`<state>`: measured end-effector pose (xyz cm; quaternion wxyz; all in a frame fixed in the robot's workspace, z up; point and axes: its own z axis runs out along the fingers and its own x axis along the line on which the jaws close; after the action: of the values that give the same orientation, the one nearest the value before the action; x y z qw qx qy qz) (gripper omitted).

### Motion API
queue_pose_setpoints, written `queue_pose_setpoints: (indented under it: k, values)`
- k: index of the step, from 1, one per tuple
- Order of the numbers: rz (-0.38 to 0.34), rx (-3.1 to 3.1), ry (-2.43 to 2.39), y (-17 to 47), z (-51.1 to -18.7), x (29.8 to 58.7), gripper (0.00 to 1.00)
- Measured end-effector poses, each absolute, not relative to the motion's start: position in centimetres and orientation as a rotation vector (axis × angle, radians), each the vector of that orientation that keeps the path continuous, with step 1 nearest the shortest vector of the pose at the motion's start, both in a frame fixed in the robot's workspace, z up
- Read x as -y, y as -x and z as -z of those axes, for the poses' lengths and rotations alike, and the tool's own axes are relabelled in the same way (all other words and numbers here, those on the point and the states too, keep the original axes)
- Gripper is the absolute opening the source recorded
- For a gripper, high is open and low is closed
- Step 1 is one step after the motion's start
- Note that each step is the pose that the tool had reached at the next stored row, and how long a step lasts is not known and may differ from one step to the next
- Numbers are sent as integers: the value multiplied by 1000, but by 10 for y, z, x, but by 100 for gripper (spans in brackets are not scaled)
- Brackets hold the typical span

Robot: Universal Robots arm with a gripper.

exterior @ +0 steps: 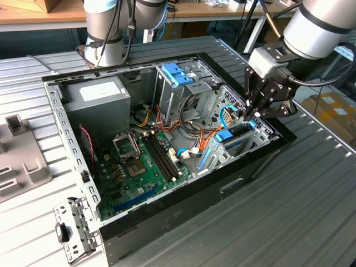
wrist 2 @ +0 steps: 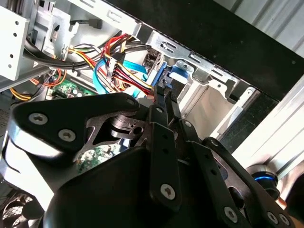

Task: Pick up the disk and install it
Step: 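Insert the first disk wire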

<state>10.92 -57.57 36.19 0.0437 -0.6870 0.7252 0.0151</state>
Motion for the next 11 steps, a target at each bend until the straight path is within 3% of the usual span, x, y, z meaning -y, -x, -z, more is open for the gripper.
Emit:
queue_pose_setpoints:
  k: [11]
  values:
    - [-49, -2174, 2146, -107, -355, 576, 17]
